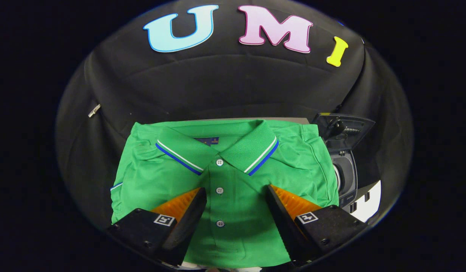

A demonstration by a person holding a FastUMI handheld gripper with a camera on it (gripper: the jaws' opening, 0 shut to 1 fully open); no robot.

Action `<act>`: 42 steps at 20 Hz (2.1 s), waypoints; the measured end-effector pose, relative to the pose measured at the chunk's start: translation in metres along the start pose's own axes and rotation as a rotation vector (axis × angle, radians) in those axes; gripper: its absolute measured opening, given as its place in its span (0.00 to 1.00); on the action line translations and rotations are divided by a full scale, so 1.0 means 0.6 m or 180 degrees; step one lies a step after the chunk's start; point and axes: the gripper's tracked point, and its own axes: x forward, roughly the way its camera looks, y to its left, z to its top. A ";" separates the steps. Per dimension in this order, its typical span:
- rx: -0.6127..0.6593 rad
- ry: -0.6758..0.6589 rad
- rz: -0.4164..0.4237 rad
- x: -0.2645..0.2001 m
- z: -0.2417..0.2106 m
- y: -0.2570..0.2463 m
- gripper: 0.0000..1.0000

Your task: Put the clothes into the washing machine and then close the washing machine lid.

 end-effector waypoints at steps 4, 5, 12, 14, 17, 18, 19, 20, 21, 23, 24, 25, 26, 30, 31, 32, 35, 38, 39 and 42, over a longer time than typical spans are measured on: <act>-0.0091 0.0218 0.0010 0.006 0.003 0.001 0.50; -0.0160 0.0189 0.0065 0.007 0.006 0.006 0.33; -0.0064 0.0095 0.0080 0.005 0.009 0.001 0.06; -0.0057 0.0063 0.0082 0.007 0.007 0.002 0.05; -0.0065 0.0062 0.0070 0.009 0.005 0.002 0.06; -0.0054 0.0069 0.0073 0.009 0.007 0.002 0.05; -0.0045 0.0071 0.0069 0.008 0.008 0.002 0.05; -0.0069 0.0069 0.0068 0.011 0.008 0.004 0.05; -0.0103 0.0077 0.0064 0.013 0.011 0.005 0.06; -0.0171 -0.0084 0.0096 0.011 0.018 0.006 0.05; -0.0200 -0.0243 0.0131 0.013 0.025 0.004 0.06; -0.0229 -0.0515 0.0174 0.010 0.033 0.005 0.05; -0.0234 -0.0771 0.0219 0.003 0.040 0.005 0.05; -0.0333 -0.1304 0.0203 -0.034 0.038 -0.011 0.05; -0.0400 -0.1353 0.0232 -0.038 0.039 -0.010 0.05; -0.0503 -0.1460 0.0233 -0.053 0.046 -0.010 0.05; -0.0693 -0.1821 0.0288 -0.099 0.070 -0.024 0.05; -0.0890 -0.2087 0.0353 -0.135 0.086 -0.042 0.05; -0.0943 -0.2167 0.0373 -0.149 0.089 -0.052 0.05; -0.0929 -0.2284 0.0429 -0.183 0.089 -0.093 0.05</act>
